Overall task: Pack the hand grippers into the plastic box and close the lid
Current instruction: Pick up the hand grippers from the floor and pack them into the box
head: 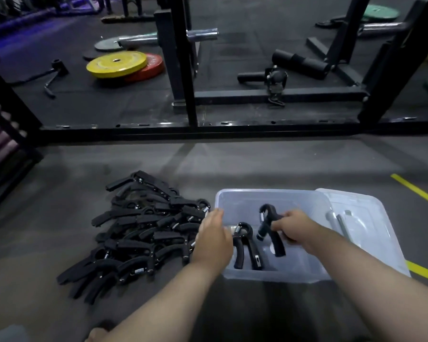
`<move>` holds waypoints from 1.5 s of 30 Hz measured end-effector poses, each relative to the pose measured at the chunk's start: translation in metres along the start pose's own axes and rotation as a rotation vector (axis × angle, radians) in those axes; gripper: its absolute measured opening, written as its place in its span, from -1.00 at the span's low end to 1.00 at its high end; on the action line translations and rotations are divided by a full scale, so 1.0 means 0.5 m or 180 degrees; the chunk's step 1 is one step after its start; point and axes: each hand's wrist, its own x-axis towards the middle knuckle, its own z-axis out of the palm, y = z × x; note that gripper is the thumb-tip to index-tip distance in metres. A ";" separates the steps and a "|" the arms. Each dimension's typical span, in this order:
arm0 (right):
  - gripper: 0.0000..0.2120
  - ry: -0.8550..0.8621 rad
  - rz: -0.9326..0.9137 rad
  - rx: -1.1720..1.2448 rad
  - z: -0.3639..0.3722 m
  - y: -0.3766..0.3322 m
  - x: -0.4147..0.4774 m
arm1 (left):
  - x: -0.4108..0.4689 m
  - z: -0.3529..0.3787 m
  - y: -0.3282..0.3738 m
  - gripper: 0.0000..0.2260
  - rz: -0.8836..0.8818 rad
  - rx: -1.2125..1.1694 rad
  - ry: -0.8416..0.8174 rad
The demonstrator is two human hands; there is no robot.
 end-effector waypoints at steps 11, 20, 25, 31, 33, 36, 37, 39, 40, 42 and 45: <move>-0.81 0.0021 0.1273 0.0408 0.021 0.147 0.138 | 0.022 0.062 -0.034 -0.44 0.0377 0.0455 0.0113; -0.96 0.0177 0.0618 -0.0820 0.048 0.161 0.169 | 0.023 0.075 -0.045 -0.33 0.0508 0.0835 0.0293; -0.70 -0.0086 0.0580 -0.1277 0.058 0.163 0.168 | 0.022 0.073 -0.041 -0.33 0.0483 0.0769 0.0269; -0.59 -0.0246 0.0799 -0.2468 0.072 0.126 0.165 | 0.024 0.077 -0.045 -0.32 0.0491 0.0762 0.0226; -0.59 0.0298 0.0666 -0.2088 0.089 0.099 0.173 | 0.023 0.079 -0.048 -0.33 0.0477 0.0763 0.0217; -0.67 0.0964 -0.0538 -0.0905 0.137 0.017 0.145 | 0.026 0.080 -0.051 -0.36 0.0531 0.0755 0.0208; -0.68 0.1094 -0.1041 -0.0607 0.157 -0.015 0.122 | 0.027 0.077 -0.050 -0.36 0.0545 0.0713 0.0178; -0.68 0.1157 -0.1905 -0.0440 0.204 -0.060 0.076 | 0.031 0.068 -0.047 -0.39 0.0511 0.0404 0.0079; -0.67 0.1103 -0.2176 -0.0458 0.229 -0.074 0.061 | 0.032 0.060 -0.047 -0.40 0.0411 0.0097 -0.0002; -0.63 0.0865 -0.2273 -0.0502 0.274 -0.087 0.043 | 0.033 0.041 -0.060 -0.41 0.0047 -0.0557 0.0137; -0.49 0.0330 -0.1965 -0.1020 0.306 -0.082 0.037 | 0.030 0.009 -0.114 -0.47 -0.0908 -0.1031 0.0940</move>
